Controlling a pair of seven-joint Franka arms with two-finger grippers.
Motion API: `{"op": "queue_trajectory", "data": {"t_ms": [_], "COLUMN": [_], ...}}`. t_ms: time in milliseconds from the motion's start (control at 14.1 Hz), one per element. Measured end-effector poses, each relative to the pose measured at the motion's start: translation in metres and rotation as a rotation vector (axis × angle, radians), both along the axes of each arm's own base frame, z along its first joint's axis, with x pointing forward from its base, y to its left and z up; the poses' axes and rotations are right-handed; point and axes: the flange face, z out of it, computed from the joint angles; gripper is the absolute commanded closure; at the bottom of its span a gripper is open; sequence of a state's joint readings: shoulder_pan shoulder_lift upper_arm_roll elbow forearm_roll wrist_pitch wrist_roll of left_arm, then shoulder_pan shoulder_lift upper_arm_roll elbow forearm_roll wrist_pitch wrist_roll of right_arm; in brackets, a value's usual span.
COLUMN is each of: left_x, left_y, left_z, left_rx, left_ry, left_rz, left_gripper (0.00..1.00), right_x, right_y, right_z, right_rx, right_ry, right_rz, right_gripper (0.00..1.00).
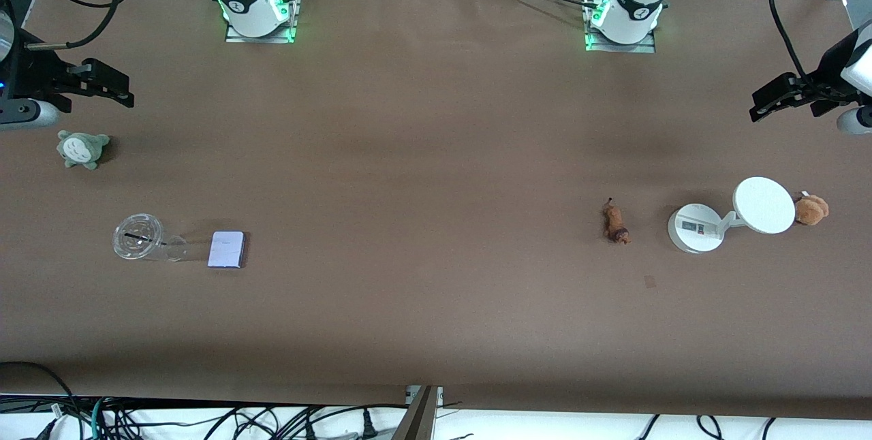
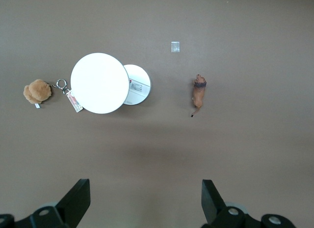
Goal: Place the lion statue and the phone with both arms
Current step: 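Open the right gripper to release the phone and raise it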
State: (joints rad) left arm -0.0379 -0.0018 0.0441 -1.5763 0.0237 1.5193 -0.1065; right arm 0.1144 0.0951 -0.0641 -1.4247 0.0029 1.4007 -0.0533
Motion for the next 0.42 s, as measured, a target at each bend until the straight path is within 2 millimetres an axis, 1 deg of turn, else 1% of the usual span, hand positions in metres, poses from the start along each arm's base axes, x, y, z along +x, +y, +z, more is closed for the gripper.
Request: {"op": "queue_trajectory", "data": {"t_ms": [425], "left_x": [0.0007], "left_y": [0.0000], "left_z": [0.0012], "left_rx": [0.001], "left_ry": [-0.007], "left_rz": [0.000], "left_gripper": [0.00], "right_x": [0.0028], "right_y": [0.0052], "right_z": [-0.0049], "right_rx": [0.000], "right_ry": [0.005], "right_rz": [0.011], "right_gripper": [0.00]}}
